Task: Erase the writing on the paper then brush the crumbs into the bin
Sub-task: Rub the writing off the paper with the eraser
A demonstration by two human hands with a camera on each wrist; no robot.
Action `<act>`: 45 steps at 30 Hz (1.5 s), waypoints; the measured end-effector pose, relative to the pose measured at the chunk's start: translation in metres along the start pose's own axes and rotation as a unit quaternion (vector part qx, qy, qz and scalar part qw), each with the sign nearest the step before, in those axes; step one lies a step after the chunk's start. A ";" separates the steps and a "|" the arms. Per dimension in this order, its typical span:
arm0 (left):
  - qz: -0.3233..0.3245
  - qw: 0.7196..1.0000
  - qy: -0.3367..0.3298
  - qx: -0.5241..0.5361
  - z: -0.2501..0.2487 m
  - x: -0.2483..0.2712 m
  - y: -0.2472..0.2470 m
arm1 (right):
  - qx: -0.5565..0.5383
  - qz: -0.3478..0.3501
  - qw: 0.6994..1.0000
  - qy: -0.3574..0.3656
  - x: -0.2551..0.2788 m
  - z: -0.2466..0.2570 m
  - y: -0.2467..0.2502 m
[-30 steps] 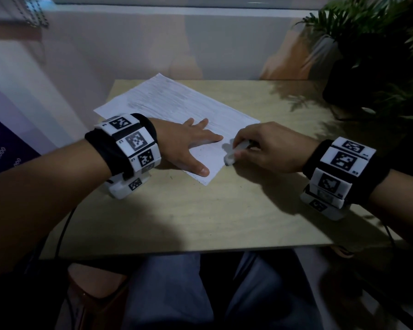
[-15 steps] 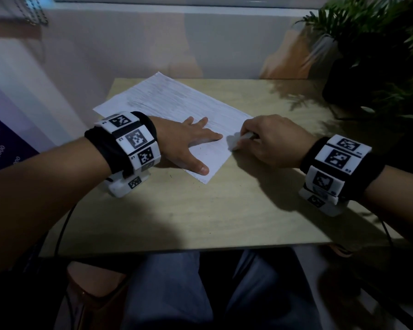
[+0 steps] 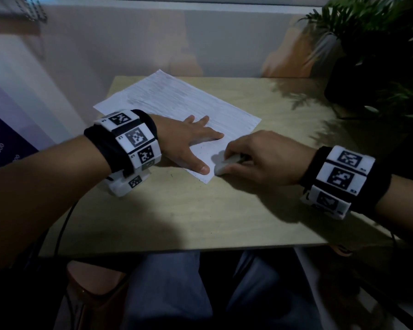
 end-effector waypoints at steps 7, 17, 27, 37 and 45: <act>0.001 1.000 0.001 0.001 0.002 -0.002 -0.002 | 0.090 -0.063 0.992 -0.062 -0.005 -0.032 0.013; 0.000 1.000 0.002 0.001 0.001 0.000 -0.001 | 0.075 -0.062 0.995 -0.019 -0.005 -0.024 0.012; 0.000 1.000 0.004 0.002 0.000 0.001 -0.001 | 0.122 -0.065 0.973 -0.186 -0.004 -0.067 0.020; 0.001 1.000 -0.001 -0.003 -0.001 0.001 -0.001 | 0.106 -0.084 0.969 -0.209 -0.001 -0.079 0.028; -0.001 1.000 0.000 -0.006 -0.002 -0.001 0.000 | -0.007 -0.047 0.993 -0.104 -0.010 -0.035 0.018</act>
Point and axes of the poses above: each hand's wrist, its own x-axis away from the middle knuckle, its own y-axis out of the back of the hand, z = x × y, the point moved 8 cm from there along -x, towards the middle knuckle, and after that the axes turned 4 degrees about -z, right-handed, at the moved point
